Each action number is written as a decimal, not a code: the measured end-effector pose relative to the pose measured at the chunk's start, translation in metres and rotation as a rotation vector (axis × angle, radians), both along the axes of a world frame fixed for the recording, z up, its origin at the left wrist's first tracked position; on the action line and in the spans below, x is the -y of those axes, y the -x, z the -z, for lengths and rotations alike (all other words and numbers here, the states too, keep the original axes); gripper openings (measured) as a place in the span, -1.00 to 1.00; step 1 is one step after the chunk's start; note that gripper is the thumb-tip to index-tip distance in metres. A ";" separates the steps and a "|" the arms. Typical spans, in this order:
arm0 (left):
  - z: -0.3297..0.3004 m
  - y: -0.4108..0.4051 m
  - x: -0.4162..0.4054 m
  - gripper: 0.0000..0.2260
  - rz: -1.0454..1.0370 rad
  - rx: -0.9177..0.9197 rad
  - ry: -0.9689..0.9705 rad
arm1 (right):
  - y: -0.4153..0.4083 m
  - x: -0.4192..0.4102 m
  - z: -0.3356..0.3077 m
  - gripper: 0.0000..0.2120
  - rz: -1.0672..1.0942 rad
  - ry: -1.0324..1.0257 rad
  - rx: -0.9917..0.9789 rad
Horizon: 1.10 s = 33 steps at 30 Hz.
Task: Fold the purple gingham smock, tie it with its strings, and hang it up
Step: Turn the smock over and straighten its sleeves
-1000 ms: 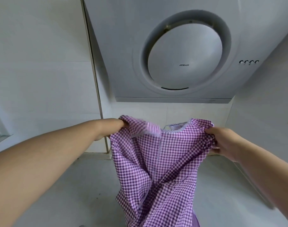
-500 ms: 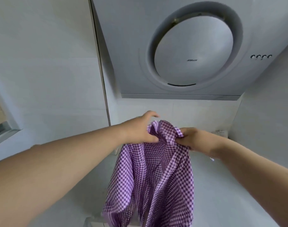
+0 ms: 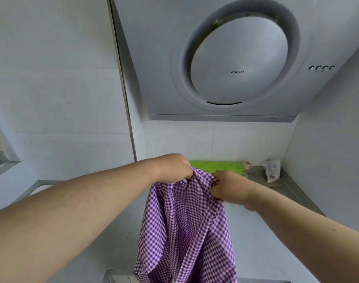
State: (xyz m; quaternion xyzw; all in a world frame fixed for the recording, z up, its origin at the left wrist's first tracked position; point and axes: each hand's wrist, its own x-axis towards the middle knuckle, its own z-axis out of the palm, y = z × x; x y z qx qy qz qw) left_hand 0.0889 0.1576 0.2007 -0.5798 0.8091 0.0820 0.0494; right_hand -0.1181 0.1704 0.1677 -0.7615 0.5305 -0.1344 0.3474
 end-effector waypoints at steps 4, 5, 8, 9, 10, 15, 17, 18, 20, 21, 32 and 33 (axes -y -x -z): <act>0.012 -0.013 0.004 -0.81 -0.002 0.019 0.026 | -0.003 0.003 0.030 -0.77 0.009 -0.036 -0.220; 0.015 -0.019 0.005 -0.81 -0.024 0.008 0.030 | -0.001 0.005 0.039 -0.79 0.019 -0.022 -0.274; 0.022 -0.031 0.007 -0.78 -0.141 -0.044 0.017 | 0.009 0.011 0.065 -0.82 0.102 -0.036 -0.357; 0.024 -0.034 0.007 -0.75 -0.167 -0.063 0.025 | 0.013 0.012 0.071 -0.80 0.131 -0.043 -0.366; 0.026 -0.039 0.007 -0.72 -0.176 -0.052 0.016 | 0.017 0.012 0.076 -0.78 0.157 -0.043 -0.373; 0.030 -0.055 0.005 -0.66 -0.310 -0.070 -0.011 | 0.030 0.018 0.096 -0.72 0.240 0.011 -0.385; 0.030 -0.060 0.006 -0.69 -0.309 -0.031 -0.016 | 0.033 0.021 0.103 -0.70 0.287 0.000 -0.361; 0.032 -0.064 0.007 -0.70 -0.312 -0.011 -0.018 | 0.036 0.021 0.108 -0.68 0.309 -0.014 -0.351; 0.035 -0.070 0.009 -0.68 -0.333 -0.009 -0.027 | 0.043 0.020 0.116 -0.67 0.347 -0.034 -0.355; 0.036 -0.072 0.010 -0.68 -0.342 -0.012 -0.033 | 0.048 0.020 0.119 -0.68 0.359 -0.040 -0.368; 0.050 -0.073 0.033 -0.69 -0.435 -0.067 -0.047 | 0.094 0.031 0.146 -0.76 0.717 -0.119 0.048; 0.052 -0.072 0.036 -0.69 -0.446 -0.069 -0.043 | 0.098 0.032 0.146 -0.75 0.707 -0.104 0.036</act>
